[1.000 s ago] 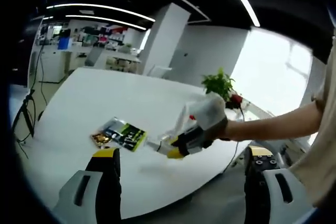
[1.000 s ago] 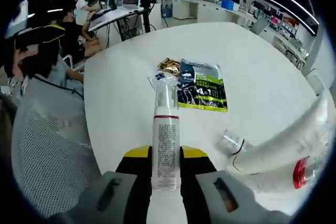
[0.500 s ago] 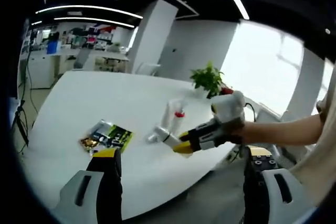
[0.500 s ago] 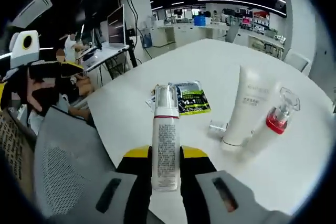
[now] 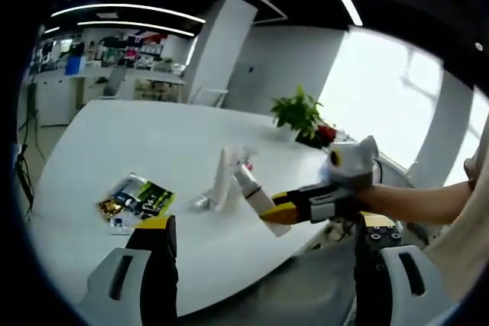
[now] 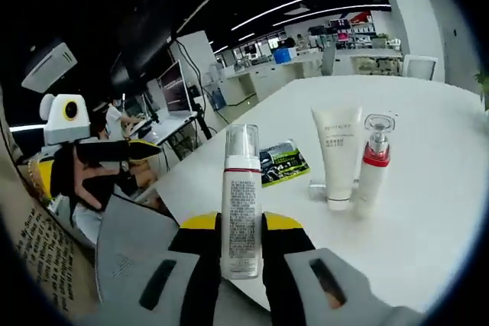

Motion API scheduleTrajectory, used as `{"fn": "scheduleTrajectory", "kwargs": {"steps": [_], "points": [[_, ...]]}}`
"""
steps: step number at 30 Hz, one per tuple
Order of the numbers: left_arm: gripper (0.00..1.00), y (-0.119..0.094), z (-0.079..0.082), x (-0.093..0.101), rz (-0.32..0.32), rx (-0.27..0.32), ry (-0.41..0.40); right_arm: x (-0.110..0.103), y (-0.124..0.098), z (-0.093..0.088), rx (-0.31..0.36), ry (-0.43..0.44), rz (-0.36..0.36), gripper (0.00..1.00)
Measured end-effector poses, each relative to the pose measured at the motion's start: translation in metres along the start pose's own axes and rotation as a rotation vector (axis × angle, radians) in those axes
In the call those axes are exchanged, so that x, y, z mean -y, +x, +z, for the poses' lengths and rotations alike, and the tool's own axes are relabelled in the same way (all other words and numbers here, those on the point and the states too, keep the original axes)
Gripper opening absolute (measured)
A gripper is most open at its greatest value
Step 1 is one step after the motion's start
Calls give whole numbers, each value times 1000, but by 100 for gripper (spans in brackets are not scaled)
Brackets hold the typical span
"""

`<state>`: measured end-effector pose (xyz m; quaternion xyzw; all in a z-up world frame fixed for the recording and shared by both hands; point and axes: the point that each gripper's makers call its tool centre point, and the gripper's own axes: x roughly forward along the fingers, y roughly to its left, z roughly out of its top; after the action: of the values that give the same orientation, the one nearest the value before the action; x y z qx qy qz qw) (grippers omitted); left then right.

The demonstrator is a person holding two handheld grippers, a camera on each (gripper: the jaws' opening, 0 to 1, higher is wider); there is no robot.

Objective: Arrange the skincare products in the storage area until every visible bottle or jar stands upright without overlapping.

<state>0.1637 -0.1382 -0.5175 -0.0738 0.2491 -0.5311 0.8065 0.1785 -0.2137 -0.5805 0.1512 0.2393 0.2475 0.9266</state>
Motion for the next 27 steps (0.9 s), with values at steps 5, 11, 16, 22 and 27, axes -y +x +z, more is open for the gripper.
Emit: {"fn": "scheduleTrajectory", "kwargs": {"steps": [5,11,16,22,27], "points": [[95,17,5,17,-6,10,-34,-7,-14,10,82,110,112,19],[94,34,10,32,-29,20,-65,-16,-22,14,145,179,226,19],[91,41,22,34,-32,59,-128,-30,-30,32,259,264,343,19],[70,38,50,44,-158,136,-185,-63,-47,55,345,326,588,19],[59,32,67,61,-321,135,-238,-86,-68,66,348,330,767,19]]}}
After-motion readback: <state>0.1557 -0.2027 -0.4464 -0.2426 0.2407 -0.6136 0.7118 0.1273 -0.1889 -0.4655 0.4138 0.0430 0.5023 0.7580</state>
